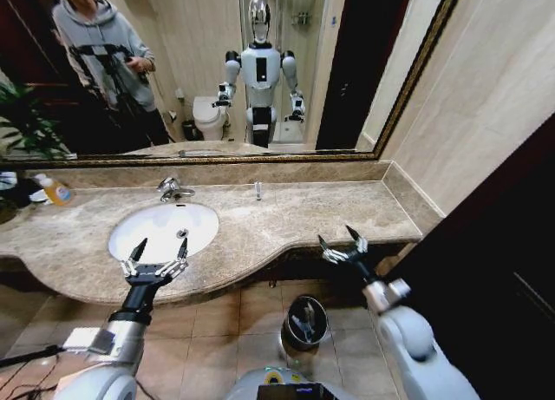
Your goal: Pick up the trash from the sink and place it in the trash bin.
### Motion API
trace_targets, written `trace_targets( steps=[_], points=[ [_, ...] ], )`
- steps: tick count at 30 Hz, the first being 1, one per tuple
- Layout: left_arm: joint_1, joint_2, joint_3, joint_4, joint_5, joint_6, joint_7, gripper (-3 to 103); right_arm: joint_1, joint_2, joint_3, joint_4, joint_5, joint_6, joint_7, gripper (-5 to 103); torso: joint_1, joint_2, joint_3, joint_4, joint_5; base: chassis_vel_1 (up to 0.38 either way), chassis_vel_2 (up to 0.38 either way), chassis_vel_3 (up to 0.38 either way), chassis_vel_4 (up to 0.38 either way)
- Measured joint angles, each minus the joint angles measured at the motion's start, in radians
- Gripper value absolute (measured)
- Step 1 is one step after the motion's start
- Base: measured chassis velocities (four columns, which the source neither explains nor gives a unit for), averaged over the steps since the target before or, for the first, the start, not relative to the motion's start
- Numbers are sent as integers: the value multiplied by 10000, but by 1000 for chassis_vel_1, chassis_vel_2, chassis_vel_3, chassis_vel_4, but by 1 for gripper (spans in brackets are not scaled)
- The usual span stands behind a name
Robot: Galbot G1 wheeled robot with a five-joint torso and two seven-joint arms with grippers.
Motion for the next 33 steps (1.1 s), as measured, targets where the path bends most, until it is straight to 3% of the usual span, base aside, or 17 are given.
trace_targets(
  steps=[6,14,22,33],
  points=[
    [0,1,2,0,0,0,0,100,2328,-546,-1878,-1575,347,-80,-126,100,0,0,0,-1,-2,0,0,0,0],
    [0,0,2,0,0,0,5,100,5579,-227,-4409,-3829,374,-445,-53,100,0,-1,-1,3,-1,0,0,0,0],
    [0,0,0,0,0,0,-1,100,7367,704,-5291,-5948,-7,-308,-172,100,0,-1,0,1,-3,0,0,0,0],
    [0,0,0,0,0,0,0,100,7960,1423,-5482,-7474,-216,-143,-165,100,-2,-1,-1,-1,-3,0,0,0,0]
  ],
)
